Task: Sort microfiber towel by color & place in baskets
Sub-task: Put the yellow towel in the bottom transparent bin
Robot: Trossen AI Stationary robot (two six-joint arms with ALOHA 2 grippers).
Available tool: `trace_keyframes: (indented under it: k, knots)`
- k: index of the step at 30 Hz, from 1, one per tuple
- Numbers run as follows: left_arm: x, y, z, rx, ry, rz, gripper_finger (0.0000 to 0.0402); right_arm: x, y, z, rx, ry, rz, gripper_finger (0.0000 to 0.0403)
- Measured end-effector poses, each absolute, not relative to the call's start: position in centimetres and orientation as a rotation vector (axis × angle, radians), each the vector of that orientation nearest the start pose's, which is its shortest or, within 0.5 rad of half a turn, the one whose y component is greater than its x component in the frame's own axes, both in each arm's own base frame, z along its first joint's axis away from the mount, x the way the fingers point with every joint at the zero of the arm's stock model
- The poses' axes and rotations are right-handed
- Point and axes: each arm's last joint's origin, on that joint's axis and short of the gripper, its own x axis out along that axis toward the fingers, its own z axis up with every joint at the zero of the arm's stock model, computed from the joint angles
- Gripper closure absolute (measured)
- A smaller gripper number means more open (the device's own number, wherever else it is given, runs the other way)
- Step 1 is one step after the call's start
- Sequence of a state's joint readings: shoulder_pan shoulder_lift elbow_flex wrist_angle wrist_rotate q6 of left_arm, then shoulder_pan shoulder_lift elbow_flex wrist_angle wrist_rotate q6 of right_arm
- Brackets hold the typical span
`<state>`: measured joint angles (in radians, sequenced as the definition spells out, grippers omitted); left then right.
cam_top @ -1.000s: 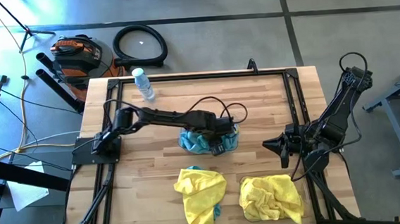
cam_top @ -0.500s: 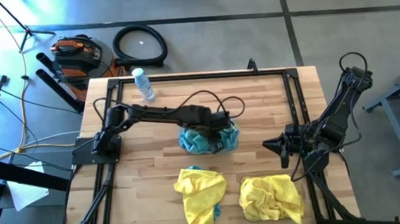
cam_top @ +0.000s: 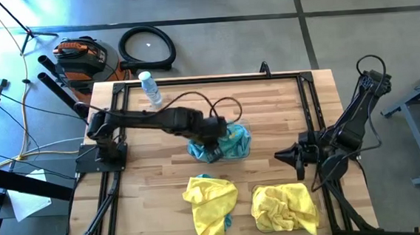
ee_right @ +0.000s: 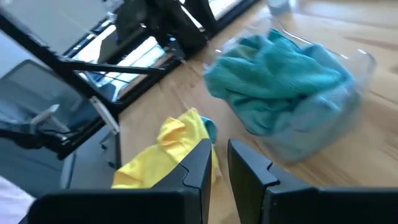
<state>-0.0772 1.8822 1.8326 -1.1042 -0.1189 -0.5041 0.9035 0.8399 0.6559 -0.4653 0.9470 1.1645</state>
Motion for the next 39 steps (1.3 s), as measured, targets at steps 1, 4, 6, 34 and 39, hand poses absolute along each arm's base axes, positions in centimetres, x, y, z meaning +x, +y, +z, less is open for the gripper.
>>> trace_keyframes:
  k: [1,4,6,34,39]
  knots:
    - [38.4,-3.3,31.3,-0.318,1.127,0.335,0.0291,12.1,11.5,26.4,0.617,0.296,-0.238,0.0357]
    - [37.8,-5.9,30.9,-0.276,1.157,0.3,0.0291,12.9,12.2,26.9,0.551,0.267,-0.192,0.0356]
    - [37.3,-7.8,30.3,-0.259,1.184,0.279,0.0291,13.7,12.9,27.1,0.494,0.262,-0.127,0.0353]
    - [18.2,-15.9,26.4,-0.348,0.964,0.212,0.0291,37.9,20.9,27.5,0.143,0.854,-0.165,0.0187]
    - [17.4,-16.0,26.1,-0.329,0.971,0.19,0.0291,40.9,21.4,24.8,0.123,0.971,-0.18,0.0177]
